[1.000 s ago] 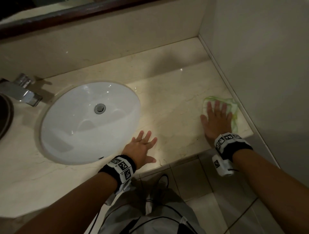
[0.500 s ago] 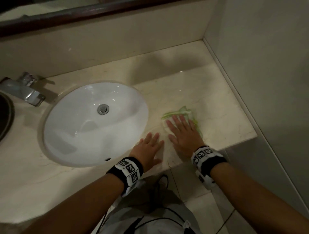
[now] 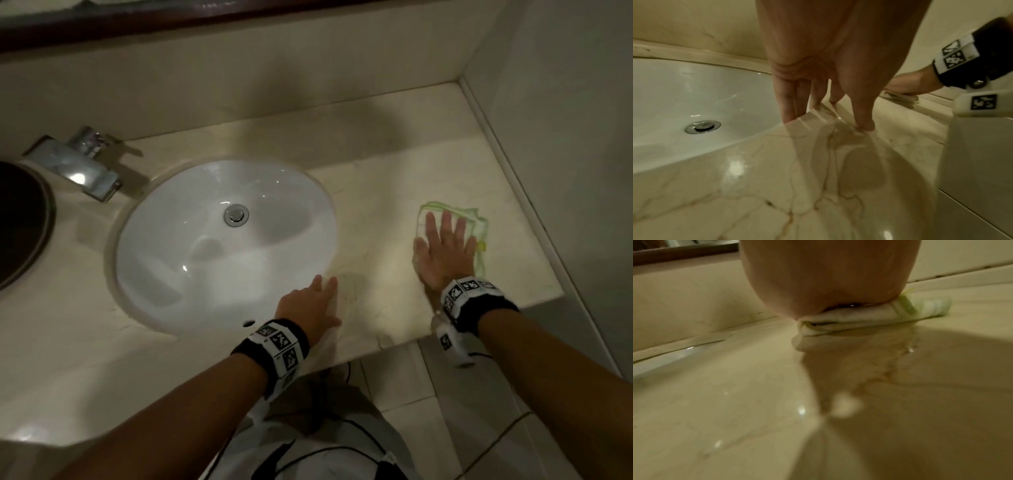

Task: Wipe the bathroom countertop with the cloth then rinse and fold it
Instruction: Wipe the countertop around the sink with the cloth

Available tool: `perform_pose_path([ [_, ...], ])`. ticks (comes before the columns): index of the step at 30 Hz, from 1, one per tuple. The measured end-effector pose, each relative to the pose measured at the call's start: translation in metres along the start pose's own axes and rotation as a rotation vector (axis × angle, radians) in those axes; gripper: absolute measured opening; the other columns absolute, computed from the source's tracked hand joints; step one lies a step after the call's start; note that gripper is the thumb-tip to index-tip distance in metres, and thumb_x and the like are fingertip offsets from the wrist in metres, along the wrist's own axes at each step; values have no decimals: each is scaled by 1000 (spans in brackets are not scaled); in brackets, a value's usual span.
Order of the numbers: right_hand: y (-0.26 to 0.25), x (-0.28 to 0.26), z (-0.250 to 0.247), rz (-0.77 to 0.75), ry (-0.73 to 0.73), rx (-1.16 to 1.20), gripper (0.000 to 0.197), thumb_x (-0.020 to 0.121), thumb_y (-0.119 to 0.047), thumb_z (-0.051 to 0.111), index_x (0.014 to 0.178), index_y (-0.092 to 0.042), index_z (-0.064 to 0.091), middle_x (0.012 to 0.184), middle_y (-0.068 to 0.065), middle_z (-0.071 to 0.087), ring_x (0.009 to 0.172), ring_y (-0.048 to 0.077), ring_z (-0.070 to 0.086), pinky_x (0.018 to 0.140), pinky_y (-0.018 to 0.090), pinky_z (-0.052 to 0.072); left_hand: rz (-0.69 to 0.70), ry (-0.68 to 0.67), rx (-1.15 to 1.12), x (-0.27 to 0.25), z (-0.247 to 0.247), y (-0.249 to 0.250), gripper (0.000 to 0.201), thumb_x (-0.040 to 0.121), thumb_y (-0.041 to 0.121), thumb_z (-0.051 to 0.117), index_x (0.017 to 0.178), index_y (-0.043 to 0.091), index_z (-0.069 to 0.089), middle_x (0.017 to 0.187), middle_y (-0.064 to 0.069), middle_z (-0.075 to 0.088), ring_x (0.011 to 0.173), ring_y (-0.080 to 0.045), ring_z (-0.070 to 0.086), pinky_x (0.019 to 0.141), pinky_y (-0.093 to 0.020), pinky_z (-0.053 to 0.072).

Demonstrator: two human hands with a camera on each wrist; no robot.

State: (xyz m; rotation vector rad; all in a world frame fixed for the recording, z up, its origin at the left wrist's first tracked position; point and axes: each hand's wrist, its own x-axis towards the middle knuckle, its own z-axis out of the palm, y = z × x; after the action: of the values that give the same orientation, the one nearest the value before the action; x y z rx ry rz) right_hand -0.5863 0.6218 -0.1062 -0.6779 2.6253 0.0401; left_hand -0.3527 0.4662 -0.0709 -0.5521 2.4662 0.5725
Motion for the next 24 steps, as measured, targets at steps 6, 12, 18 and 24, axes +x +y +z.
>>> perform_pose_path([
  [6,-53,3,6,-150,22,-28,60,100,-47,15,154,-31,-7,161,2,-18,146,28,-21,117,52,-12,53,56,-59,-4,0,-7,80,90,53,56,150,25,11,151,0,34,110,-29,60,90,-40,50],
  [12,-89,-57,36,-568,30,-123,61,98,-49,7,155,-26,1,162,7,-5,148,33,-12,117,58,0,-91,64,-63,-6,2,-15,61,91,55,52,135,15,38,114,-6,64,101,-28,61,79,-36,46],
  [18,-78,-77,54,-682,33,-185,61,98,-45,26,154,-27,15,162,6,11,149,30,2,115,57,8,-87,36,-45,3,4,-19,55,90,61,50,123,17,47,107,-5,64,94,-24,62,75,-32,44],
  [24,-74,-43,36,-712,10,-219,58,99,-48,20,154,-31,13,162,1,10,150,26,1,117,55,10,-96,13,-79,4,4,-21,60,89,59,53,128,16,45,110,-6,62,100,-27,60,77,-34,44],
])
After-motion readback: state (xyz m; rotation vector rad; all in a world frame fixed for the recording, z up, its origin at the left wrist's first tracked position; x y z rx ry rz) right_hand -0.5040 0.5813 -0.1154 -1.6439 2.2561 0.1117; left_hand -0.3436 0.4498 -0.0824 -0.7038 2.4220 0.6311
